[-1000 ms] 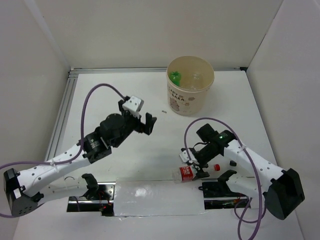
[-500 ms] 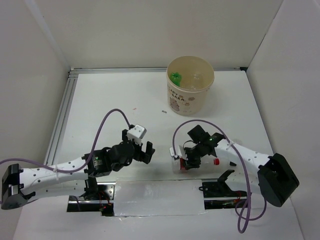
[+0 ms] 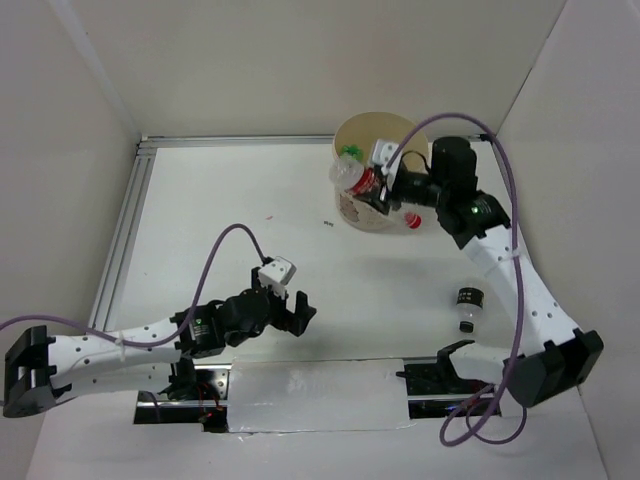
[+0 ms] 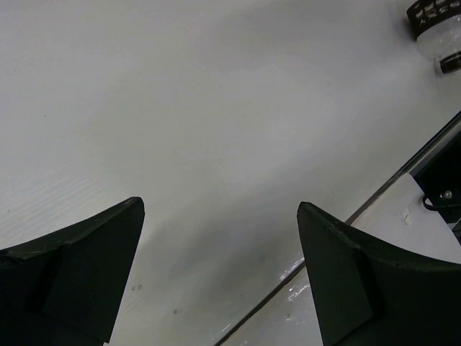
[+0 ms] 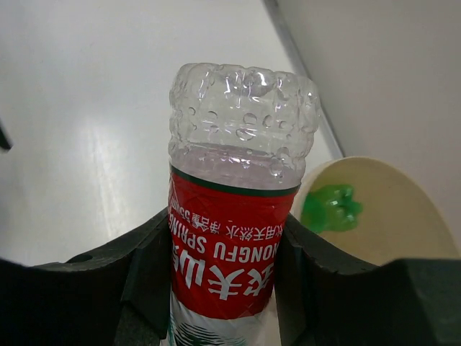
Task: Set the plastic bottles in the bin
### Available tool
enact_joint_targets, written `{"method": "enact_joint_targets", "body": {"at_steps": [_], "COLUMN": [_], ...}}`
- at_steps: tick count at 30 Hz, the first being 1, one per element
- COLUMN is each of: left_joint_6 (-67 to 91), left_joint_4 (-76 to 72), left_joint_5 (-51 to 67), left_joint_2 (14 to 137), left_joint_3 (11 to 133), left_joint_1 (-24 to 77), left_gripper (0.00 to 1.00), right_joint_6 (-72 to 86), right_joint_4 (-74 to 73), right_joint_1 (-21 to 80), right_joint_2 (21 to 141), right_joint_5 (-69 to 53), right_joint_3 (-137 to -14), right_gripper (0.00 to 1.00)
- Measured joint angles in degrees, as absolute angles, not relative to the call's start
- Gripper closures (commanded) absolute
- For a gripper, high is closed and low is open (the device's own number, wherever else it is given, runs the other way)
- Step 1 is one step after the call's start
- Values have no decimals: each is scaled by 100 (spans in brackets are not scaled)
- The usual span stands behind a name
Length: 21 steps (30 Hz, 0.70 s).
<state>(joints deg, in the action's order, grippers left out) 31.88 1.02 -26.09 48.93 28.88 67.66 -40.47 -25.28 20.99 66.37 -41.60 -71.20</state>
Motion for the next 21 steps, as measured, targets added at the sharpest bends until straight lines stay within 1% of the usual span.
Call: {"method": "enact_joint_targets", "body": {"at_steps": [2, 9, 11, 12, 14, 15, 16, 21], "left_joint_6": [3173, 3017, 2899, 2842, 2689, 2598, 2526, 2165], "left_joint_4": [-25, -410, -565, -631, -773, -851, -891, -1234], "left_joint_5": [-2484, -2193, -2121, -2071, -1992, -1944, -1916, -1737], "left_joint_2": [5207, 6058, 6296, 6429, 6735, 6897, 7063, 8261], "left_joint_3": [2932, 3295, 3503, 3623, 3907, 4066, 4228, 5358], "left_joint_1": [6772, 6921, 6965, 6978, 6993, 6993, 6993, 6995], "left_gripper": [0, 0, 0, 0, 0, 0, 0, 0], "right_joint_6": [-3710, -3041, -2956, -2928, -2845, -2794, -2777, -2298], "right_joint_4": [-2145, -1232, -1100, -1074, -1011, -1013, -1046, -1295], "right_joint_1": [1868, 1551, 1498, 1468, 1406, 1352, 1286, 709], "right_joint_2": [7179, 8923, 9402, 9627, 9972, 10097, 10226, 10551], "right_joint_5": [-4185, -4237, -4213, -4217, -4209, -4206, -4222, -4178], "right_joint_3": [-7747, -9483, -10016, -10285, -10602, -10683, -10761, -10840], "right_gripper": [66, 65, 61, 51, 25, 18, 0, 0]}}
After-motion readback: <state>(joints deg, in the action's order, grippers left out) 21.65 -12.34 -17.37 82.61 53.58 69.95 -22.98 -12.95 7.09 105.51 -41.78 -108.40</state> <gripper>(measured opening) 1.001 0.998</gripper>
